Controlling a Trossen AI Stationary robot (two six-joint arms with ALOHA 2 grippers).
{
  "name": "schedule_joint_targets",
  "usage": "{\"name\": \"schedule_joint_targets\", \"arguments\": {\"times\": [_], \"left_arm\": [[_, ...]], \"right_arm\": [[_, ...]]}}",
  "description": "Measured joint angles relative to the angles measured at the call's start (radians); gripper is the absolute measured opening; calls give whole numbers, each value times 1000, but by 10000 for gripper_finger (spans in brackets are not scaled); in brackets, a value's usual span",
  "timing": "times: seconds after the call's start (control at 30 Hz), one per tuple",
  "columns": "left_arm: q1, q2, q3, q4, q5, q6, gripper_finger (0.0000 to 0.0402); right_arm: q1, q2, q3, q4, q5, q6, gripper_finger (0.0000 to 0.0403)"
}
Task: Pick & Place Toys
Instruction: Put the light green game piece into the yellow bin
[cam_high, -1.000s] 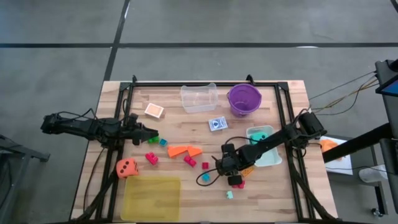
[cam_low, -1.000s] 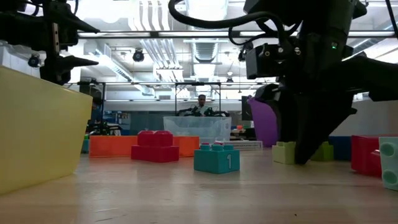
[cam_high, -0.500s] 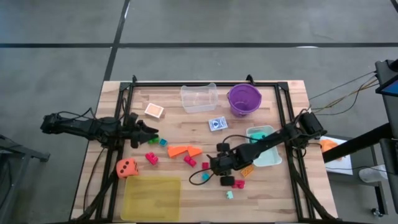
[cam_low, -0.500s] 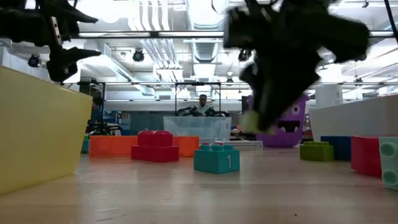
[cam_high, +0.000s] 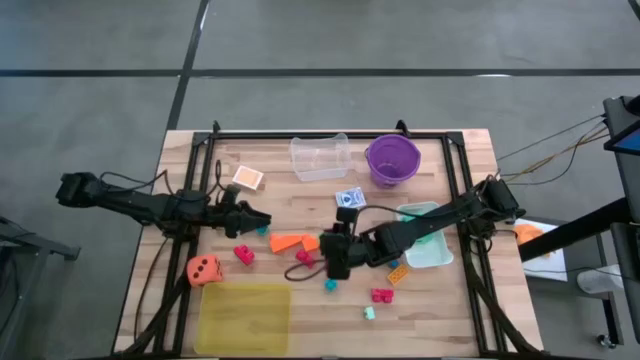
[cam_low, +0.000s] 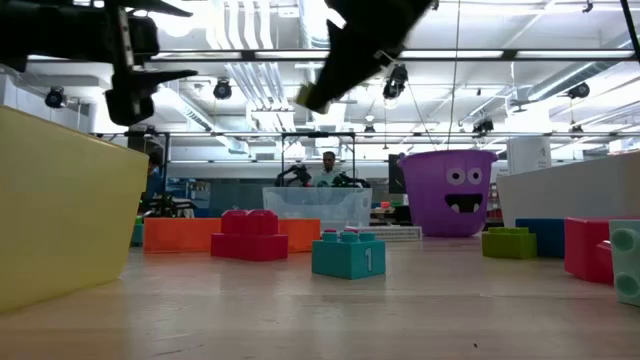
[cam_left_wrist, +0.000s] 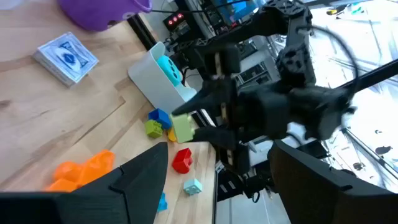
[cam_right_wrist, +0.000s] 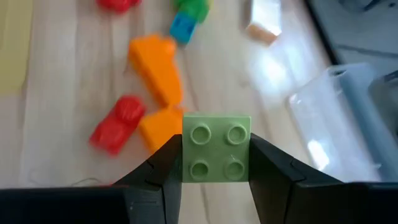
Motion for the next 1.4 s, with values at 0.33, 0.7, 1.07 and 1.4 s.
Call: {"name": "schedule_joint_targets", "arguments": {"times": [0.33, 0.7, 1.07, 1.4], "left_arm": [[-4, 321, 130, 59, 1, -46, 274], [-21, 509, 298, 69, -9, 7, 274], [-19, 589, 325, 84, -11, -27, 262], [-17, 590, 336, 74, -13, 1, 79]], "right_arm": [[-27, 1, 38, 185, 15, -151, 132], [-31, 2, 39, 225, 22, -176, 132], [-27, 2, 43, 271, 36, -239, 132], [-26, 3, 35, 260, 46, -248, 132]]}}
